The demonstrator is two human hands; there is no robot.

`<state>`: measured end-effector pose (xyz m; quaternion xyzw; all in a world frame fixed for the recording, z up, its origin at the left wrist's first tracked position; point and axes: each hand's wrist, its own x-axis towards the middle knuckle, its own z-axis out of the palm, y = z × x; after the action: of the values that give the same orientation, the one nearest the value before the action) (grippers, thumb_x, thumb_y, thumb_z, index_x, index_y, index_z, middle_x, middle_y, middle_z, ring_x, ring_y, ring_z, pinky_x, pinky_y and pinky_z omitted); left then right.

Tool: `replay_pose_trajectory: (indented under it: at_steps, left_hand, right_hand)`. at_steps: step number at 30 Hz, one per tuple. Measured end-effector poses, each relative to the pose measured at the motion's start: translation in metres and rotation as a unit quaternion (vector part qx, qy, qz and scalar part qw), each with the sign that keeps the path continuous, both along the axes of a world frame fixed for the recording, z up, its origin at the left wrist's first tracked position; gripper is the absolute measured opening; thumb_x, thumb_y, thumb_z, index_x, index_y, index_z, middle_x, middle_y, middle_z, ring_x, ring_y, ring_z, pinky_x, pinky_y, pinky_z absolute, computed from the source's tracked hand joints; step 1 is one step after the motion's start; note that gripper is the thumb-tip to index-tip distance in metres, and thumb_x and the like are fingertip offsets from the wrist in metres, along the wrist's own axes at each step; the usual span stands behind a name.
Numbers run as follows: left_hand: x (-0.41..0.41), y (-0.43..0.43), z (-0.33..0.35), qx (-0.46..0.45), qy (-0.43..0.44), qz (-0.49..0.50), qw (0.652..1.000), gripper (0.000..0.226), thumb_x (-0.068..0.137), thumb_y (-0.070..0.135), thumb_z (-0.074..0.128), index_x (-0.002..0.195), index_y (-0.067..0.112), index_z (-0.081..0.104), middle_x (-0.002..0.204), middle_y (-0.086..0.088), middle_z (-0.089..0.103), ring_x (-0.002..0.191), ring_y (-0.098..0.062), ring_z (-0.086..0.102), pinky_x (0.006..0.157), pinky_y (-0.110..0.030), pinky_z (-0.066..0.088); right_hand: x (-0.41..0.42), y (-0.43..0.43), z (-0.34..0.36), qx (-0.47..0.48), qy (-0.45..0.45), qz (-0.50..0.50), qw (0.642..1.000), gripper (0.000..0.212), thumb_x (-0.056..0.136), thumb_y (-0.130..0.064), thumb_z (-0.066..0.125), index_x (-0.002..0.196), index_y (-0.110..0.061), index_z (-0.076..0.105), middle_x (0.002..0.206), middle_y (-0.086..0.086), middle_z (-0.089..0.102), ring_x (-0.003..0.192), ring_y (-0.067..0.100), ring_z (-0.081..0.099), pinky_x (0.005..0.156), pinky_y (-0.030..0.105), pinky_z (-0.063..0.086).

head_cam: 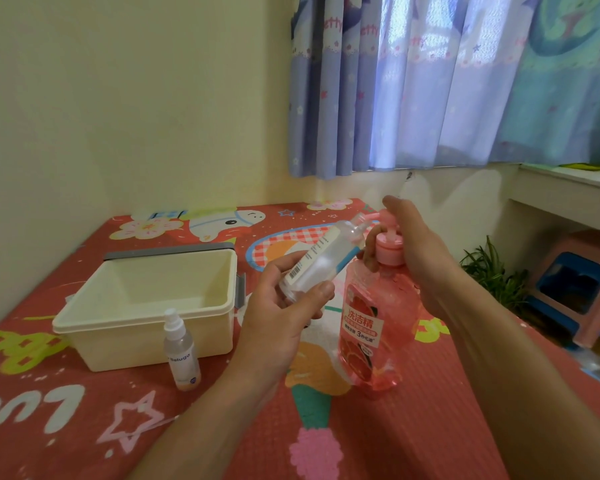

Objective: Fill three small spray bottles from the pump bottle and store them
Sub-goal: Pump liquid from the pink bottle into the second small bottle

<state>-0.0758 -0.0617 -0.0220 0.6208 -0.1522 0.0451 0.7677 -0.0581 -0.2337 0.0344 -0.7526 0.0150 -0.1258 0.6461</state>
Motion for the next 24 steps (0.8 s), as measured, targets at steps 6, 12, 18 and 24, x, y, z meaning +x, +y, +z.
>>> replay_pose_trajectory:
  at_steps: [6,12,18,24]
  left_hand:
    - [0.0025,-0.0008,-0.0009,0.009,0.0,-0.001,1.0,0.044,0.067,0.031,0.084,0.103,0.04,0.062,0.083,0.011,0.07,0.082,-0.021,0.068,0.084,-0.046,0.054]
    - [0.002,-0.0011,-0.0018,0.003,0.007,0.001,1.0,0.039,0.073,0.024,0.081,0.101,0.043,0.062,0.088,0.002,0.07,0.082,-0.023,0.067,0.081,-0.041,0.054]
    - [0.0035,-0.0011,-0.0022,-0.003,0.006,-0.008,1.0,0.039,0.072,0.027,0.082,0.102,0.043,0.063,0.095,0.005,0.071,0.091,-0.029,0.069,0.079,-0.037,0.054]
    - [0.0032,-0.0022,-0.0028,-0.005,-0.007,-0.018,1.0,0.043,0.07,0.028,0.077,0.108,0.039,0.062,0.103,0.009,0.071,0.098,-0.015,0.07,0.082,-0.028,0.056]
  right_hand:
    - [-0.0003,-0.0001,0.0017,-0.014,-0.001,-0.003,1.0,0.053,0.096,-0.04,0.034,0.069,-0.002,0.058,0.062,0.019,0.055,0.068,0.027,0.046,0.059,0.034,0.036]
    - [0.0,0.0009,0.0002,-0.004,0.0,-0.001,1.0,0.061,0.098,-0.05,0.034,0.065,-0.003,0.058,0.058,0.014,0.057,0.064,0.026,0.048,0.059,0.033,0.037]
    - [-0.0001,-0.0002,0.001,-0.016,-0.004,-0.001,1.0,0.052,0.096,-0.04,0.034,0.07,-0.002,0.059,0.061,0.018,0.054,0.067,0.027,0.044,0.058,0.034,0.034]
    - [-0.0015,0.0004,0.0001,0.008,0.002,0.003,1.0,0.067,0.097,-0.056,0.035,0.06,-0.006,0.059,0.057,0.014,0.058,0.063,0.025,0.049,0.066,0.035,0.038]
